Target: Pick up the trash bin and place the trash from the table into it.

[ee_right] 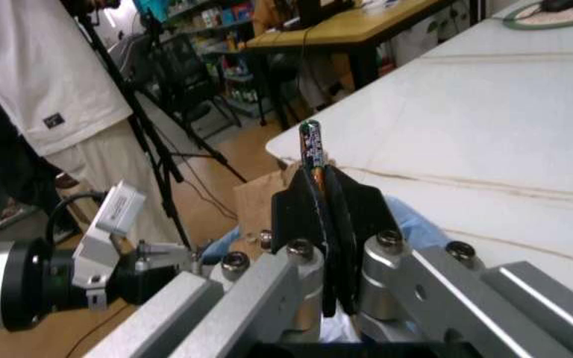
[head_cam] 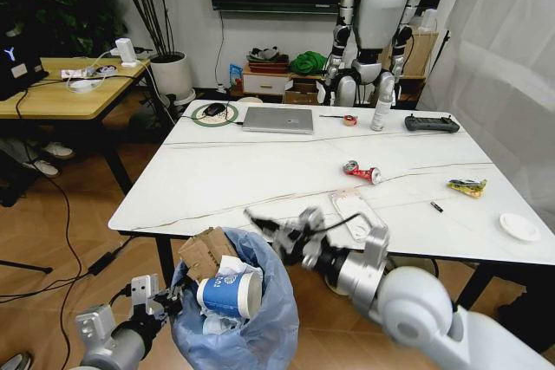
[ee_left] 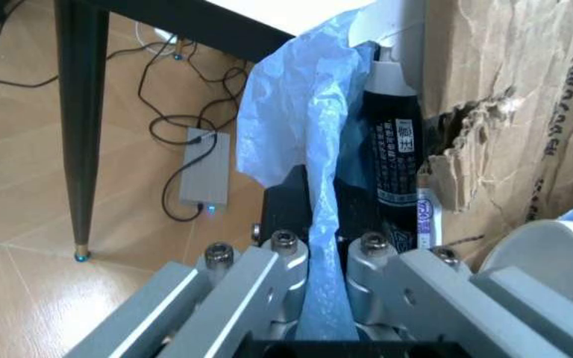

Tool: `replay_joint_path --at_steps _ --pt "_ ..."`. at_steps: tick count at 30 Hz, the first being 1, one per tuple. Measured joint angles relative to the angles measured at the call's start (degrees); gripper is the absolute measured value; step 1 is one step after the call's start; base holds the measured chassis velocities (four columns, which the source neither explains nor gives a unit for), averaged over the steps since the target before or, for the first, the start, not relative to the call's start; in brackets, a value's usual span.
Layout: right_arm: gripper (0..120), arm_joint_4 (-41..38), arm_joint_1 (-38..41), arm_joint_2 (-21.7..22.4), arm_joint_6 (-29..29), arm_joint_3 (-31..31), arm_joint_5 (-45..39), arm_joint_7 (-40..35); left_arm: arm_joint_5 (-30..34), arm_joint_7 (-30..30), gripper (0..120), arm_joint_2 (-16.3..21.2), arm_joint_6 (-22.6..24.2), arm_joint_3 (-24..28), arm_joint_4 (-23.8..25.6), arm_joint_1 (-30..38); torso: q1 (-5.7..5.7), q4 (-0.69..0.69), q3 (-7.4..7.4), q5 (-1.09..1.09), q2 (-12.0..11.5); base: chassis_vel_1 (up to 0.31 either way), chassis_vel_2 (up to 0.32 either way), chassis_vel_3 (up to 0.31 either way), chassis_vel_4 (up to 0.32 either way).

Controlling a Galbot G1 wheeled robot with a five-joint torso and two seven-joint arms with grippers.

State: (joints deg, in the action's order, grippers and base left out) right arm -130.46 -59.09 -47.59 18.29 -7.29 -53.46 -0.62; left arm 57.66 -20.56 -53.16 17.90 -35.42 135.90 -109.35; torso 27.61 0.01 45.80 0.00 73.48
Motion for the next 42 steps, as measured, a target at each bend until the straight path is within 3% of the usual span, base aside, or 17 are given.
replay_joint_path --at_steps 11,34,39,42 --pt "0 3.15 0.2 -1.07 -0.7 -4.95 5.5 -0.29 0.1 0.01 0 -0.23 0.03 -0.18 0.0 0.1 0.0 0.0 0.0 0.01 0.0 0.0 0.0 0.0 0.0" --pt "0 4.15 0.15 -0.97 -1.56 -4.16 7.19 -0.29 0.57 0.02 0 0.03 0.08 -0.1 -0.09 0.62 0.0 0.0 0.0 0.0 0.0 0.0 0.0 0.0 0.0" --pt "6 4.16 -0.14 -0.9 -1.68 -4.24 7.6 -0.29 0.73 0.02 0 0.08 0.08 -0.12 -0.15 0.78 0.0 0.0 0.0 0.0 0.0 0.0 0.0 0.0 0.0" --pt "16 4.11 -0.16 -0.9 -1.7 -4.39 7.66 -0.33 0.77 0.01 0 0.07 0.08 -0.13 -0.15 0.8 0.0 0.0 0.0 0.0 0.0 0.0 0.0 0.0 0.0"
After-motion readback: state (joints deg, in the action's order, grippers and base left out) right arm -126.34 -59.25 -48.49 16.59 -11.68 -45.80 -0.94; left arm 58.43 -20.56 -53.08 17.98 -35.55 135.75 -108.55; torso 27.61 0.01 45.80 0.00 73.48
